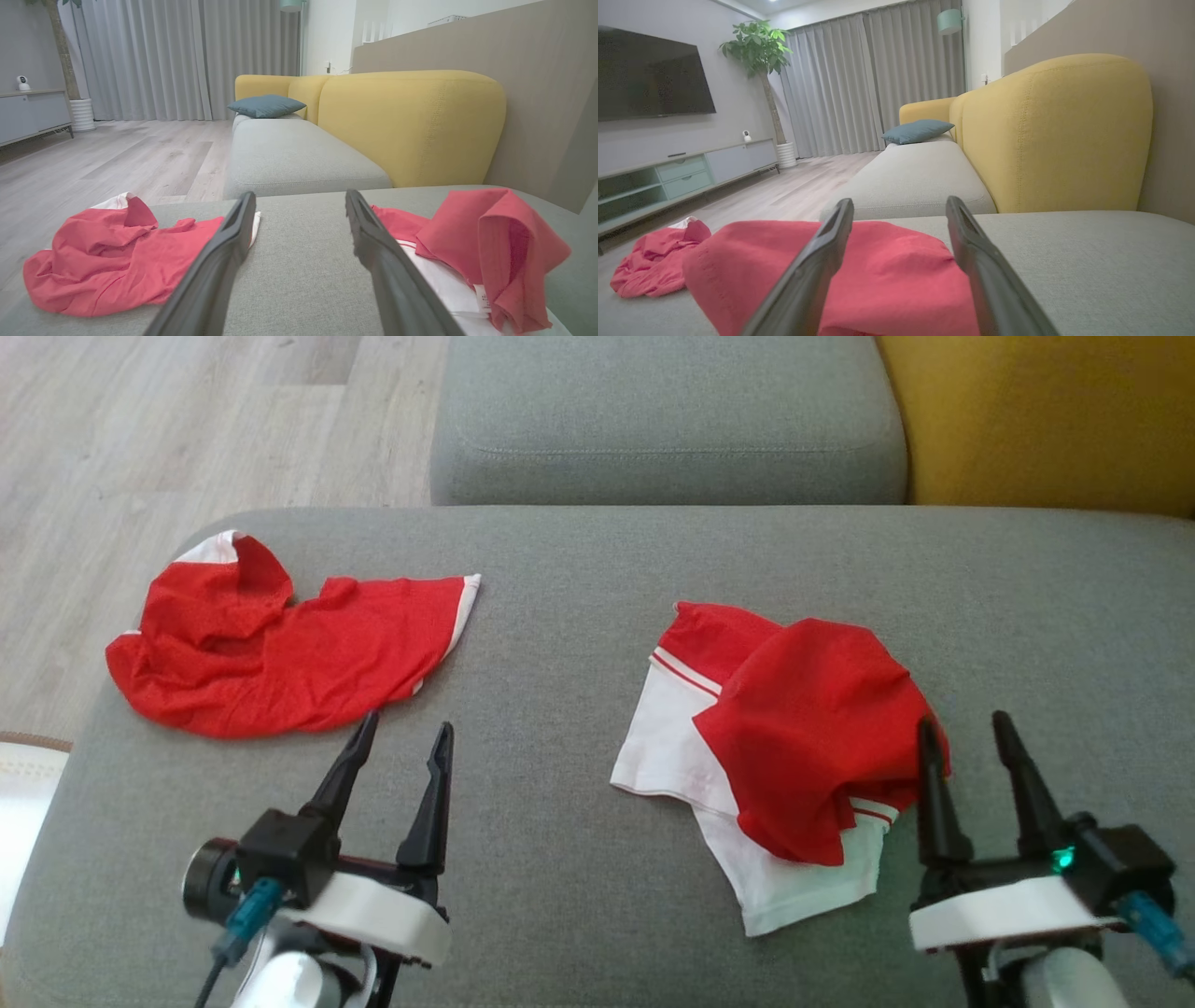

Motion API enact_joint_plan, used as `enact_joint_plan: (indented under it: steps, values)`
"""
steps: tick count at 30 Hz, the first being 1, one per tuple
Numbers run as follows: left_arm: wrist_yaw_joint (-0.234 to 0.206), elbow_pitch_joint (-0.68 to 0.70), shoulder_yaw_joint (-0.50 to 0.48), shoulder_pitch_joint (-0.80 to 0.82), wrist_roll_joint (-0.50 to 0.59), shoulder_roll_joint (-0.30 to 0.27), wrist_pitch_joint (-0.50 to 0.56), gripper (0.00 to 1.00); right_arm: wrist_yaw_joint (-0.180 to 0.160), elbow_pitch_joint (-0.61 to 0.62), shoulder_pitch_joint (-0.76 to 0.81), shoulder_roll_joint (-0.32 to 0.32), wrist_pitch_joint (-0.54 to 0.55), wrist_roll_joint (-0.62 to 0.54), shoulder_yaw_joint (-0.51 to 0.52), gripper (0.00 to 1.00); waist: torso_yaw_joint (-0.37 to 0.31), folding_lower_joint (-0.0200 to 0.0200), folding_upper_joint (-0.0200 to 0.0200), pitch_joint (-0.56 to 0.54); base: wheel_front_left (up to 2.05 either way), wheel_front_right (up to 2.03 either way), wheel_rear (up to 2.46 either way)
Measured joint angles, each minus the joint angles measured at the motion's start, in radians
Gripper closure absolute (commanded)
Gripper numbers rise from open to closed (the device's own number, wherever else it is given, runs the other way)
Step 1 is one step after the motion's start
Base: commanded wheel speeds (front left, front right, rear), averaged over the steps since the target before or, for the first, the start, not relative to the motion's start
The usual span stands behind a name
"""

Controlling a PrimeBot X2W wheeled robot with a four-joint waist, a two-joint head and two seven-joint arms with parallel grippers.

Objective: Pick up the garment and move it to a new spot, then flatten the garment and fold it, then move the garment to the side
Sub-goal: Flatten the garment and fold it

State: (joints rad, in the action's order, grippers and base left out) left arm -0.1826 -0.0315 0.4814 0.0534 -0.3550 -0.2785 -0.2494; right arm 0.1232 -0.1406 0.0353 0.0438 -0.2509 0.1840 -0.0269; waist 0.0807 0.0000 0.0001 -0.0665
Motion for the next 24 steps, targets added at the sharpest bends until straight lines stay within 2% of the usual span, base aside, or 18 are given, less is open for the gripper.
enact_joint_plan:
  steps: [3,8,12,17,24]
  values:
    - [0.047,-0.014,-0.030,-0.013,0.029,0.028,0.000,0.00,0.000,0.000,0.001,0.001,0.000,-0.030,-0.032,0.00,0.002,0.0000,0.0000,0.006,0.00,0.00,0.00]
    - [0.117,-0.049,-0.079,-0.013,0.074,0.089,0.000,0.00,0.000,-0.005,0.001,0.001,0.000,-0.147,-0.191,0.00,0.018,0.0000,0.0000,0.021,0.00,0.00,0.00]
    - [0.157,-0.074,-0.107,-0.014,0.095,0.122,0.000,0.00,0.000,-0.040,0.000,0.001,0.005,-0.223,-0.255,0.00,0.039,0.0000,0.0000,0.032,0.00,0.00,0.00]
    - [0.193,-0.098,-0.142,-0.013,0.117,0.149,0.000,0.00,0.000,-0.070,-0.008,0.001,0.020,-0.313,-0.246,0.00,0.074,0.0000,0.0000,0.049,0.00,0.00,0.00]
    - [0.228,-0.104,-0.181,-0.009,0.135,0.174,0.000,0.00,0.000,-0.087,-0.047,0.001,0.023,-0.378,-0.148,0.00,0.121,0.0000,0.0000,0.082,0.00,0.00,0.00]
